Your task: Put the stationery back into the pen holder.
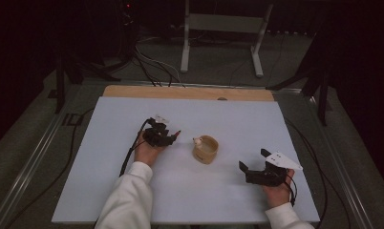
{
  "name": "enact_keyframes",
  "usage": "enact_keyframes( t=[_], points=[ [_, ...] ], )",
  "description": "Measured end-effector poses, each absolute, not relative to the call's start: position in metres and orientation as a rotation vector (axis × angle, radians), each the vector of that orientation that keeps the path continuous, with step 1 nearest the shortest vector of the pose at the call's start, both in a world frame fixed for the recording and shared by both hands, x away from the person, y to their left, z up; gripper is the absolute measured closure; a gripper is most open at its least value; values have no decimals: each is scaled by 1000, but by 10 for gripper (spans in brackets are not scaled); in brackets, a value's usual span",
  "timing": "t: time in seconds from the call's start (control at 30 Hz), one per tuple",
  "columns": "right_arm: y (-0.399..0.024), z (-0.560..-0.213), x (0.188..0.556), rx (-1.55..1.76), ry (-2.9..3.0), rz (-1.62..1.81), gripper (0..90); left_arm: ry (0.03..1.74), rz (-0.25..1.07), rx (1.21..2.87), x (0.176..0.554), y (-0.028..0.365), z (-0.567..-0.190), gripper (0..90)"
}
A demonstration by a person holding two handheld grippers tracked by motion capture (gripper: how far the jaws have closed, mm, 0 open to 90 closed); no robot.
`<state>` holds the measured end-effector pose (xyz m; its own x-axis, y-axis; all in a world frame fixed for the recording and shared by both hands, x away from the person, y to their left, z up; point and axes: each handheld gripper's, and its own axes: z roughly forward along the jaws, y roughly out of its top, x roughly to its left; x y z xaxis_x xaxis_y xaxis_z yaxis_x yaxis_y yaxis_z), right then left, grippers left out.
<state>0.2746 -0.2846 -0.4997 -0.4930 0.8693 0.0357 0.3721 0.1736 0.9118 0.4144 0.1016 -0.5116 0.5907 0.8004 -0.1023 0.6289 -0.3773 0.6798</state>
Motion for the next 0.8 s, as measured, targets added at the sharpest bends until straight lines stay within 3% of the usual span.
enact_keyframes(
  t=[0.2,0.33,0.8],
  points=[
    [-284,-500,275,1167,1951,1290,0,1120,348,2197,414,95,-517,658],
    [-284,-500,275,1165,1953,1288,0,1134,377,2218,414,93,-516,795],
    [-285,-500,275,1169,1949,1293,0,1092,382,2146,404,97,-499,806]
  ],
)
